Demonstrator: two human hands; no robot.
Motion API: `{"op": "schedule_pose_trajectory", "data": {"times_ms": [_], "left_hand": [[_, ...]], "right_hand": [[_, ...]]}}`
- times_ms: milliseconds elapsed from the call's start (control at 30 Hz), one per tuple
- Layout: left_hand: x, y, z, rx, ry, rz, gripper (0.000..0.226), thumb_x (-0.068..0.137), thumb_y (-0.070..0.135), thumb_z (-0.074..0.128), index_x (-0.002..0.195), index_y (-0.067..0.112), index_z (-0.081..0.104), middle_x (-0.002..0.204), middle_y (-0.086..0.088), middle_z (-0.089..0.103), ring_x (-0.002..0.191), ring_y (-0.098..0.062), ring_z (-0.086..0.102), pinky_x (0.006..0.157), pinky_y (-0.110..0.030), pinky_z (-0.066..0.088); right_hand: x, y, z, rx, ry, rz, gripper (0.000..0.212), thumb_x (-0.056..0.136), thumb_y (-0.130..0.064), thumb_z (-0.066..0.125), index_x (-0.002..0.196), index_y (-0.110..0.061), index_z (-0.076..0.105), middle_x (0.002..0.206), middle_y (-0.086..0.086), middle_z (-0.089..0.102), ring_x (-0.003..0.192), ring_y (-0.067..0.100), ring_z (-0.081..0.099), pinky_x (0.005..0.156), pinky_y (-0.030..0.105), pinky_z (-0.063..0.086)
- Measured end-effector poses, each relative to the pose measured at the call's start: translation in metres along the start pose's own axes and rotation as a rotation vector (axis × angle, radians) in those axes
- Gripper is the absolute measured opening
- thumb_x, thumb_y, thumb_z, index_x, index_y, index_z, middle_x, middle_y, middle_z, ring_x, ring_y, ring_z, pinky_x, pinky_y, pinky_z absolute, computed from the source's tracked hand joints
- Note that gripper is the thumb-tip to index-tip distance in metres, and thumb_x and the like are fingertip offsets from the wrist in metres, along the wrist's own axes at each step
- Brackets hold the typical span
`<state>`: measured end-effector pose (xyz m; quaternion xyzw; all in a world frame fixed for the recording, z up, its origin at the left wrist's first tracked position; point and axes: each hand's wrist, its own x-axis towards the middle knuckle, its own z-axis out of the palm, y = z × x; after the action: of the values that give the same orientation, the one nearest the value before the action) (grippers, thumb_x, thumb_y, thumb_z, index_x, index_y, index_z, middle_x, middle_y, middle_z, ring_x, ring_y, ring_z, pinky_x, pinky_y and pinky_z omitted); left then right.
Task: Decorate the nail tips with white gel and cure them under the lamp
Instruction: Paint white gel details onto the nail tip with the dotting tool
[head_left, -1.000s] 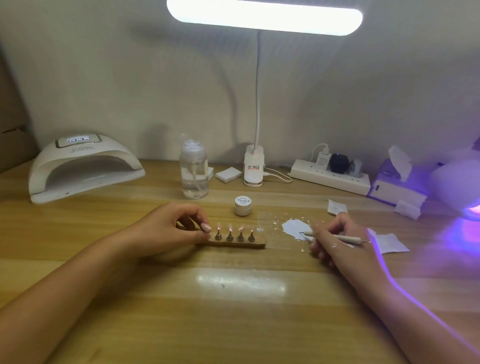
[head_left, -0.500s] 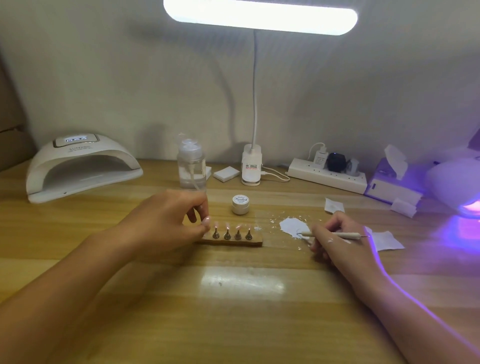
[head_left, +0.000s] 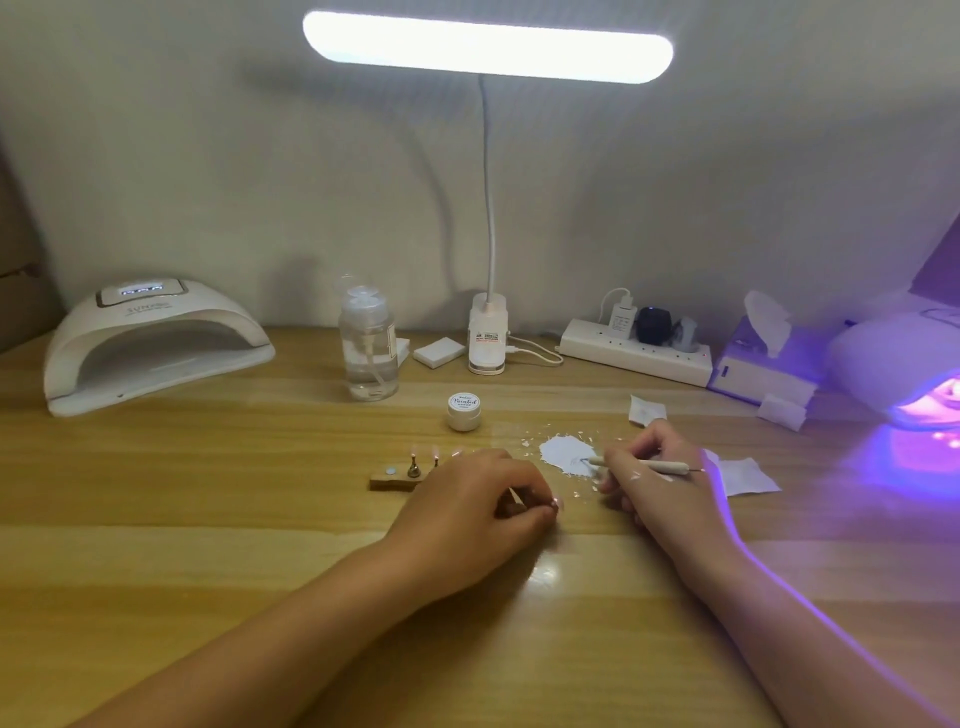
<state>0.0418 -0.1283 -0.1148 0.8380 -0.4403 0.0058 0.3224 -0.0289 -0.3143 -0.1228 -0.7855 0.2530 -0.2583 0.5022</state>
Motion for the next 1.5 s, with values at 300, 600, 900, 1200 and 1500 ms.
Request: {"op": "schedule_pose_trajectory", "data": {"times_ms": [300,600,900,1200,1500], "left_hand": [[0.007,-0.013,0.0,-0.056,0.152,-0.087,0.003,0.088,0.03,0.07,0.09,0.028,0.072,0.092,0.012,0.064,0.085,0.001,0.058,0.076,-0.001,0.033],[0.011,-0.014,0.009,0.028,0.125,-0.007,0.011,0.093,0.029,0.062,0.097,0.033,0.072,0.096,0.016,0.069,0.089,-0.002,0.058,0.077,-0.026,0.046],[0.005,-0.011,0.011,0.062,0.171,0.097,0.012,0.094,0.039,0.059,0.097,0.034,0.069,0.087,0.018,0.071,0.083,-0.003,0.059,0.063,-0.014,0.038],[0.005,-0.013,0.012,0.031,0.175,0.111,0.026,0.092,0.048,0.049,0.094,0.032,0.068,0.085,0.019,0.069,0.073,0.004,0.053,0.067,-0.017,0.039],[0.005,-0.014,0.011,0.083,0.153,0.098,0.013,0.094,0.039,0.059,0.095,0.032,0.07,0.098,0.016,0.065,0.088,-0.004,0.058,0.076,-0.029,0.049]], "right_hand": [[-0.001,-0.001,0.001,-0.058,-0.011,0.003,0.016,0.083,-0.026,0.066,0.077,-0.015,0.057,0.062,-0.006,0.073,0.06,0.008,0.066,0.068,0.036,0.054],[0.001,-0.001,0.002,-0.045,-0.005,0.018,0.015,0.083,-0.023,0.066,0.076,-0.013,0.057,0.061,-0.003,0.072,0.065,0.013,0.069,0.072,0.039,0.054],[0.002,0.0,0.001,-0.033,0.03,-0.003,0.019,0.085,-0.026,0.068,0.08,-0.01,0.059,0.062,-0.004,0.073,0.063,0.006,0.067,0.066,0.032,0.047],[0.003,0.001,0.002,-0.038,0.017,-0.002,0.017,0.084,-0.023,0.067,0.078,-0.009,0.059,0.061,-0.004,0.072,0.056,0.002,0.063,0.061,0.029,0.042],[0.001,0.0,0.001,-0.061,0.027,-0.02,0.016,0.085,-0.024,0.067,0.078,-0.013,0.058,0.061,-0.005,0.072,0.065,0.003,0.066,0.065,0.031,0.047]]}}
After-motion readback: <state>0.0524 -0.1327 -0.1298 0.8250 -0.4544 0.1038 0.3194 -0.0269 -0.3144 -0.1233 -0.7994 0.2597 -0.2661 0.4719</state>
